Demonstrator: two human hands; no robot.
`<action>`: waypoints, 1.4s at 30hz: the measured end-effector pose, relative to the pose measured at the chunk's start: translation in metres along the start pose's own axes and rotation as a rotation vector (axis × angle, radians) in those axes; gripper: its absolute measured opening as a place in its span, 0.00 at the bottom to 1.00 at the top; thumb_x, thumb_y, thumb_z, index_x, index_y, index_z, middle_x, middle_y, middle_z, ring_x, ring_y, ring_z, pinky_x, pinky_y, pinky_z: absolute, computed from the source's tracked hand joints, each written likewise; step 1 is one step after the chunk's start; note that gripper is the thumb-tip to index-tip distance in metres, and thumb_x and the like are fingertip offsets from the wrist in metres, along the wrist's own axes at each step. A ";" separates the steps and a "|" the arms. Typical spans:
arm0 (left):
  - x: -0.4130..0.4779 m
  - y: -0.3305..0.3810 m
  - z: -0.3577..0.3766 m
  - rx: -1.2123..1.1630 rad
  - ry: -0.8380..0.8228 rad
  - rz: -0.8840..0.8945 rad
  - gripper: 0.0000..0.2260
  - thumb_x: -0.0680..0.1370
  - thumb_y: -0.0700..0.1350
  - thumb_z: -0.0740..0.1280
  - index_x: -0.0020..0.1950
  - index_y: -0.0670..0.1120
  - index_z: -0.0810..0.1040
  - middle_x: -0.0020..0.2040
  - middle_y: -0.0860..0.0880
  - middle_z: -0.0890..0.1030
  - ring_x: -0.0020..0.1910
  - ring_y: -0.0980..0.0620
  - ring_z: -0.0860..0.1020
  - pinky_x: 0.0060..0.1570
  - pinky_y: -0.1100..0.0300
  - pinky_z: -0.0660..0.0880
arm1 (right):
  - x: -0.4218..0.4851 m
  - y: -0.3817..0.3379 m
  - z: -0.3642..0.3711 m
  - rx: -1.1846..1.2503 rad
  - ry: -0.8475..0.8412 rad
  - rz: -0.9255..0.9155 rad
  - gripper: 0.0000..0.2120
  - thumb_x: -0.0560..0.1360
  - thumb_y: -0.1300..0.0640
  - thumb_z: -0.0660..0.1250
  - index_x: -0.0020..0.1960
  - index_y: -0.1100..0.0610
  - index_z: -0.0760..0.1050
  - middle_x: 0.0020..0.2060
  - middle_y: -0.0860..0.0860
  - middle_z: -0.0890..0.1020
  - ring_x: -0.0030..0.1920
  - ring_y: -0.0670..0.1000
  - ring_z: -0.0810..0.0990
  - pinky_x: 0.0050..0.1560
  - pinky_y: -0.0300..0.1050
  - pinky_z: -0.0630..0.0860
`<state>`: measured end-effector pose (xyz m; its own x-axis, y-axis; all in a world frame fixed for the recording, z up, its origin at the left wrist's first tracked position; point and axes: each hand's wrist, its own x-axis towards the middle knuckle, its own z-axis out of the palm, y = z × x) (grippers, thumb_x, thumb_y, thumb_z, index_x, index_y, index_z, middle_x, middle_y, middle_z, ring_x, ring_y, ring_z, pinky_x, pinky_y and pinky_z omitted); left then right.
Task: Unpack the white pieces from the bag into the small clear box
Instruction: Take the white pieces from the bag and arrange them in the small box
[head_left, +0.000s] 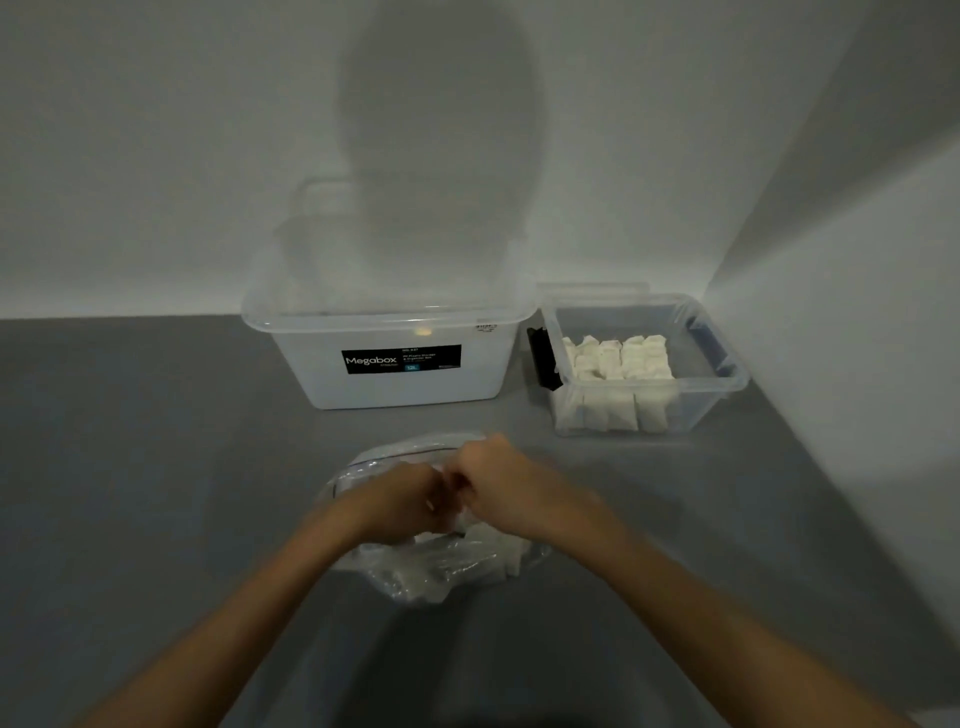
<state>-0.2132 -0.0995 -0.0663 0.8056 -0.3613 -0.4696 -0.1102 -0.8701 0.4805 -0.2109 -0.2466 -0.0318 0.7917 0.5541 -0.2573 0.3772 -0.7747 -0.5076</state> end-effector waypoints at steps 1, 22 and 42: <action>0.007 0.000 0.010 -0.038 0.043 0.022 0.12 0.75 0.45 0.70 0.57 0.45 0.79 0.54 0.49 0.82 0.50 0.53 0.80 0.53 0.58 0.77 | 0.003 0.002 0.008 -0.044 -0.026 0.061 0.09 0.78 0.66 0.61 0.53 0.63 0.78 0.47 0.56 0.80 0.46 0.53 0.80 0.42 0.36 0.71; 0.022 -0.016 0.037 -0.266 0.201 0.078 0.09 0.71 0.42 0.73 0.39 0.49 0.73 0.36 0.51 0.73 0.33 0.56 0.72 0.33 0.67 0.69 | -0.009 0.007 0.018 -0.136 0.027 0.266 0.13 0.78 0.70 0.58 0.60 0.65 0.75 0.57 0.60 0.75 0.53 0.58 0.78 0.55 0.52 0.77; -0.048 -0.022 -0.033 -0.994 0.450 0.173 0.08 0.75 0.37 0.69 0.52 0.36 0.77 0.43 0.40 0.80 0.41 0.49 0.79 0.38 0.66 0.79 | -0.016 -0.002 -0.013 0.925 0.155 0.144 0.05 0.74 0.65 0.69 0.50 0.61 0.79 0.33 0.51 0.81 0.33 0.46 0.78 0.32 0.37 0.75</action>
<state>-0.2304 -0.0521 -0.0301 0.9849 -0.1218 -0.1229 0.1125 -0.0892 0.9896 -0.2185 -0.2579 -0.0162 0.8808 0.3743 -0.2900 -0.2068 -0.2469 -0.9467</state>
